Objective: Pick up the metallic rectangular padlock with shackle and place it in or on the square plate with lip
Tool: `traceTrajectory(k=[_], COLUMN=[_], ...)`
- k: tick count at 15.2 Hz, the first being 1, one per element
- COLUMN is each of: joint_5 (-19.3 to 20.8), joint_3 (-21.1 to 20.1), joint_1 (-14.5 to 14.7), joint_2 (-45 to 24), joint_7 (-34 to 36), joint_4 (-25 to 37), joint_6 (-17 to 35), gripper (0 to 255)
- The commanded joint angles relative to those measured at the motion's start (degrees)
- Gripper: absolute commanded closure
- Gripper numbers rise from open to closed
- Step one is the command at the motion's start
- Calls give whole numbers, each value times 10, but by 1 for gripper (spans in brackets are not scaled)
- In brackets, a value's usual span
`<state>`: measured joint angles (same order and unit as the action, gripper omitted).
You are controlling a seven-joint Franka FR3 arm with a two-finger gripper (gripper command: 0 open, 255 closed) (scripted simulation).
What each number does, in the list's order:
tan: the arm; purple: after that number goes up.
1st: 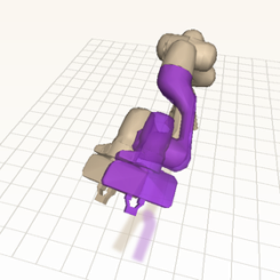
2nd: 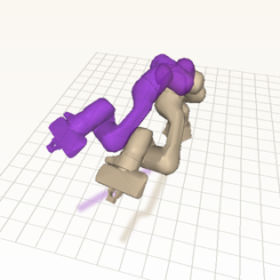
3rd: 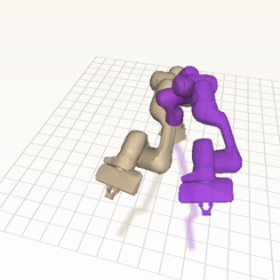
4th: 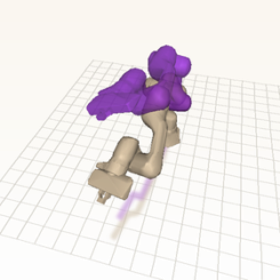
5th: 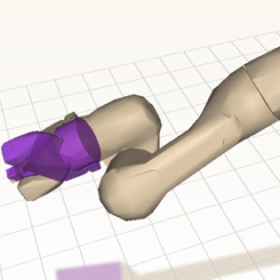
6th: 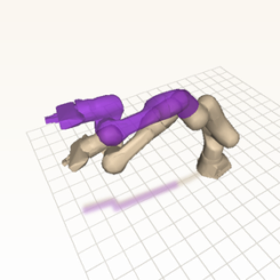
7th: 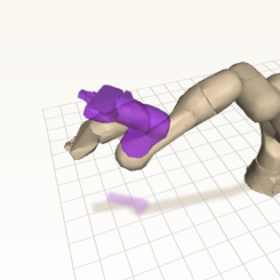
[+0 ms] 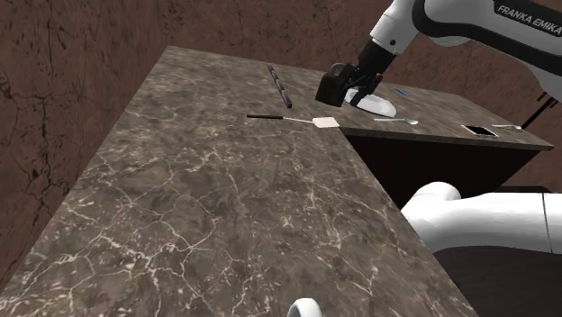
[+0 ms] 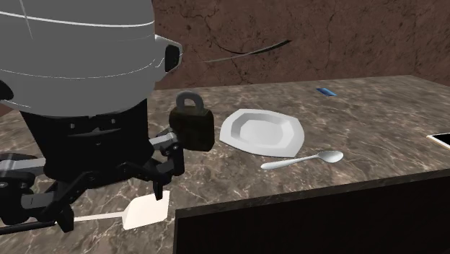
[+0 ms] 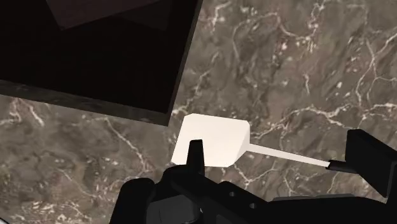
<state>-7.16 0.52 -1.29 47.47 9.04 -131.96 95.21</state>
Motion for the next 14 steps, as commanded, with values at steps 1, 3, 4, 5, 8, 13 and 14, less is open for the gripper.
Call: traceTrajectory(k=[1,3,4,5,8,13,14], joint_5=[0,20,29,39,62,89,92], joint_3=[0,29,42,56,95,156,168], joint_1=[0,2,3,4,10,23,26], joint_2=[0,-23,-37,-50,-97,-189,-209], joint_7=[0,-49,-73,-97,-170,-290,-315], joint_4=[0,20,31,43,86,176,197], joint_6=[0,-8,-11,-15,-25,-42,-46], gripper=[0,0,0,0,0,0,0])
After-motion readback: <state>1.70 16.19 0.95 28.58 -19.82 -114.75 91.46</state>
